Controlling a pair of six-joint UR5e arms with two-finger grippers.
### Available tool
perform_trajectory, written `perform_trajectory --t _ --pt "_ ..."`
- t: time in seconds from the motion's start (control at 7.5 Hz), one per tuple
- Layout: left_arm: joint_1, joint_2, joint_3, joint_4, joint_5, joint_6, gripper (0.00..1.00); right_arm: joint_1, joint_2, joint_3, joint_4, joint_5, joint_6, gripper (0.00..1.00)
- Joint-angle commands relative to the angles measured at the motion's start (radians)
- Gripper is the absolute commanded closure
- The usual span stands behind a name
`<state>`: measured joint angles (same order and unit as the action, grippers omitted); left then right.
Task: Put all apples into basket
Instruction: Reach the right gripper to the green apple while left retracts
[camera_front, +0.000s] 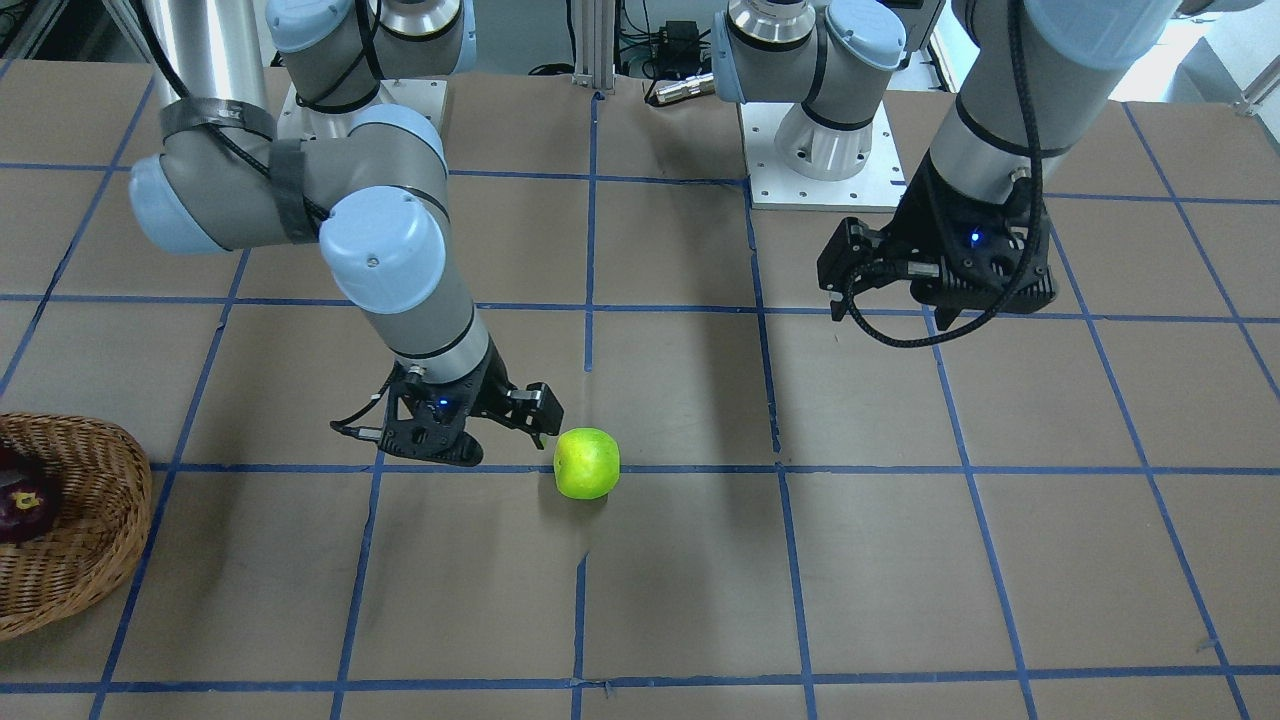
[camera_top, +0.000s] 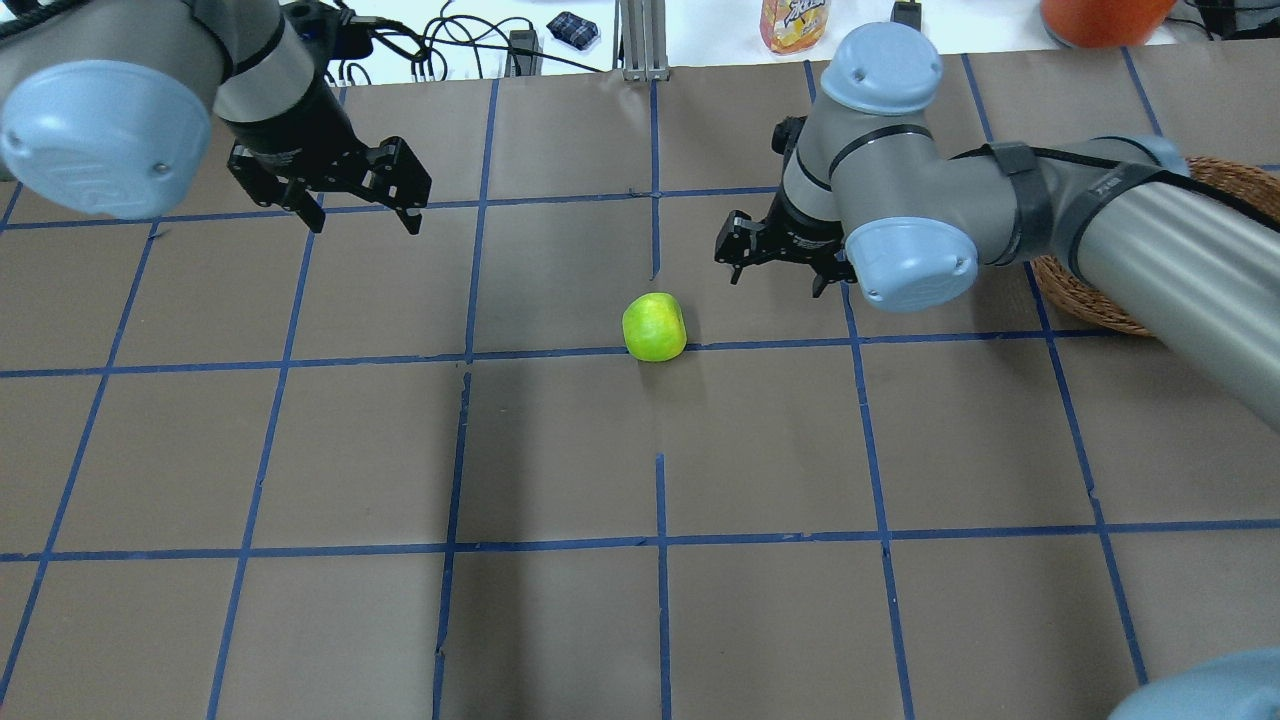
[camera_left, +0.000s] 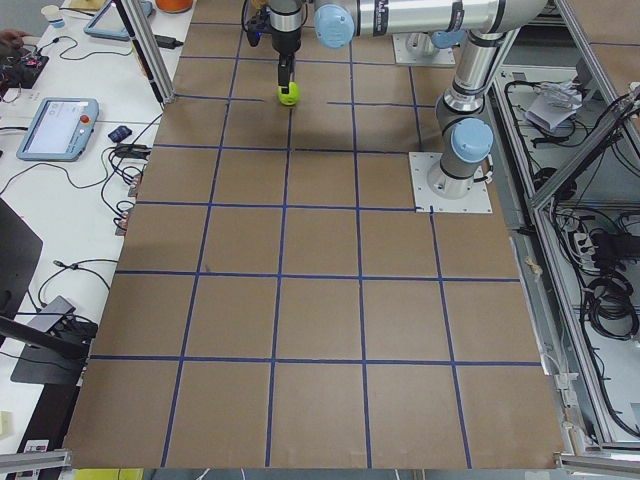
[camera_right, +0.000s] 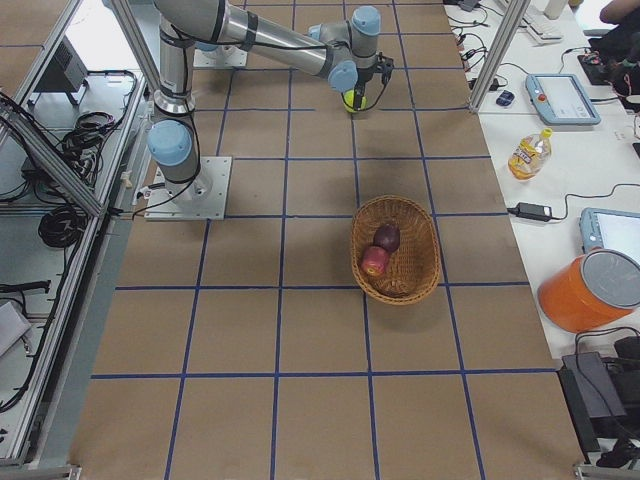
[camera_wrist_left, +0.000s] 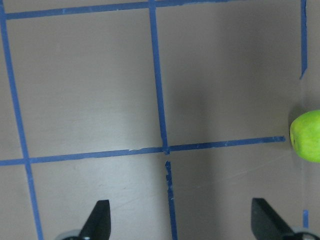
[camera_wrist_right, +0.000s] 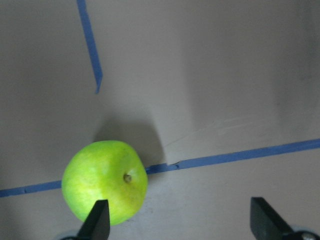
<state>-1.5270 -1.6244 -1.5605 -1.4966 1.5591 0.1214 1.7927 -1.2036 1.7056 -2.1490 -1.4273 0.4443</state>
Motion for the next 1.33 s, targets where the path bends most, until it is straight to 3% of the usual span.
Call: perform_trajectory --t 0.0,0.27,0.4,0.53,1.07,1.2 --pt "-0.015 0.008 0.023 -0.042 -0.002 -0.09 0.0 0.1 0.074 -0.047 -0.034 -0.053 0.175 0.0" --pt "-0.016 -0.018 0.138 -0.197 -0.016 -0.106 0.0 0.131 0.126 -0.095 -0.035 -0.061 0.175 0.0" --pt "-0.016 -0.018 0.151 -0.217 -0.017 -0.109 0.0 0.137 0.134 -0.096 -0.035 -0.065 0.172 0.0" --pt "-0.016 -0.014 0.145 -0.215 -0.019 -0.111 0.0 0.139 0.156 -0.096 -0.035 -0.109 0.169 0.0" --pt "-0.022 0.012 0.111 -0.208 -0.007 -0.15 0.0 0.174 0.203 -0.093 -0.086 -0.119 0.153 0.02" --pt "-0.022 0.012 0.109 -0.209 -0.008 -0.152 0.0 0.174 0.202 -0.093 -0.084 -0.122 0.146 0.18"
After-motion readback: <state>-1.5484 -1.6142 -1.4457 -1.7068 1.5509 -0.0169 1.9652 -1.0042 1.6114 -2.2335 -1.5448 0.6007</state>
